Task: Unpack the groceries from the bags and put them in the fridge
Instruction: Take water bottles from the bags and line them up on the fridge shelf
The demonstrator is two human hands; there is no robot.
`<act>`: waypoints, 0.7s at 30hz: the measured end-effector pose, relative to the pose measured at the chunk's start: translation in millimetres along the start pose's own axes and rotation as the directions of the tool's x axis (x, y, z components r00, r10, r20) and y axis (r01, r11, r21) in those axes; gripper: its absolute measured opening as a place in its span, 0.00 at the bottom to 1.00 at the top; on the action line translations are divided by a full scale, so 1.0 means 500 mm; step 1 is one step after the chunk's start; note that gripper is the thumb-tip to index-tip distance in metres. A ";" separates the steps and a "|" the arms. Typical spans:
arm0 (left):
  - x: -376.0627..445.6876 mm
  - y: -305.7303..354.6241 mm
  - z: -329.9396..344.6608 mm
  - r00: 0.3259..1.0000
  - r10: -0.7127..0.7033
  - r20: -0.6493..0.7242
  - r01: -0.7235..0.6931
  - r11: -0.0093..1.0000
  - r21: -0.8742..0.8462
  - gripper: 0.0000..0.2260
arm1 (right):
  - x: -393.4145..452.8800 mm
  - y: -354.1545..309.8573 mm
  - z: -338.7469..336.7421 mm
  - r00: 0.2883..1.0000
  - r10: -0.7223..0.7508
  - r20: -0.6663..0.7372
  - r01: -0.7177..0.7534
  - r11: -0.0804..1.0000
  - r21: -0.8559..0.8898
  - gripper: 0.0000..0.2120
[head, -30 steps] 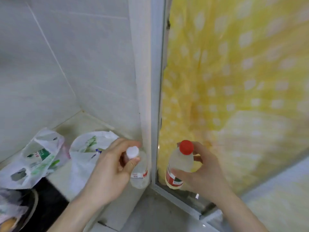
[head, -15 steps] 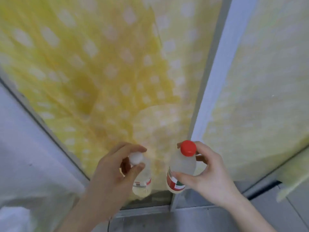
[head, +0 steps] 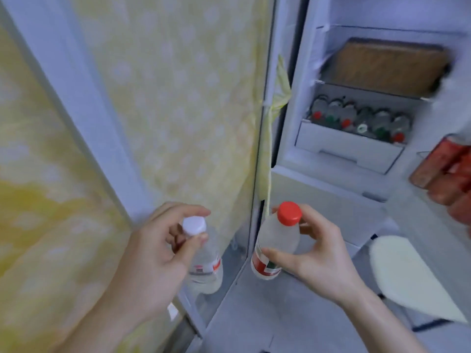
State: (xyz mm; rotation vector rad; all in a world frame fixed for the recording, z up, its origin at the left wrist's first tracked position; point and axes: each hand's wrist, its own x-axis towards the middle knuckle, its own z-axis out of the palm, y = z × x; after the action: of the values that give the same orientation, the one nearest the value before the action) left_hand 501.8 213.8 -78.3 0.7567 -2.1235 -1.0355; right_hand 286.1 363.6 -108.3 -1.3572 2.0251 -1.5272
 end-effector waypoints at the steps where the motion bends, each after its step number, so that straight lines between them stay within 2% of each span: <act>1: 0.019 0.007 0.018 1.000 0.015 0.027 -0.014 0.999 -0.032 0.17 | -0.012 0.002 -0.022 0.999 0.014 -0.045 -0.014 1.000 -0.015 0.27; 6: 0.095 0.066 0.124 0.978 0.143 0.150 -0.128 0.986 -0.106 0.18 | -0.049 0.021 -0.126 0.970 0.053 -0.237 -0.074 0.994 -0.078 0.27; 11: 0.171 0.132 0.244 0.951 0.232 0.207 -0.197 0.965 -0.173 0.19 | -0.049 0.048 -0.249 0.933 0.042 -0.357 -0.095 0.987 -0.131 0.26; 21: 0.307 0.237 0.447 0.917 0.331 0.222 -0.264 0.922 -0.284 0.18 | 0.007 0.110 -0.450 0.909 0.010 -0.417 -0.106 0.972 -0.208 0.27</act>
State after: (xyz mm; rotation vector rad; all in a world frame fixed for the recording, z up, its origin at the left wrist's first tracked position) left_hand 212.9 265.6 -41.3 0.1656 -2.1857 -1.2557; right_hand 103.8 499.0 -61.8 -1.0984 2.5392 -1.7152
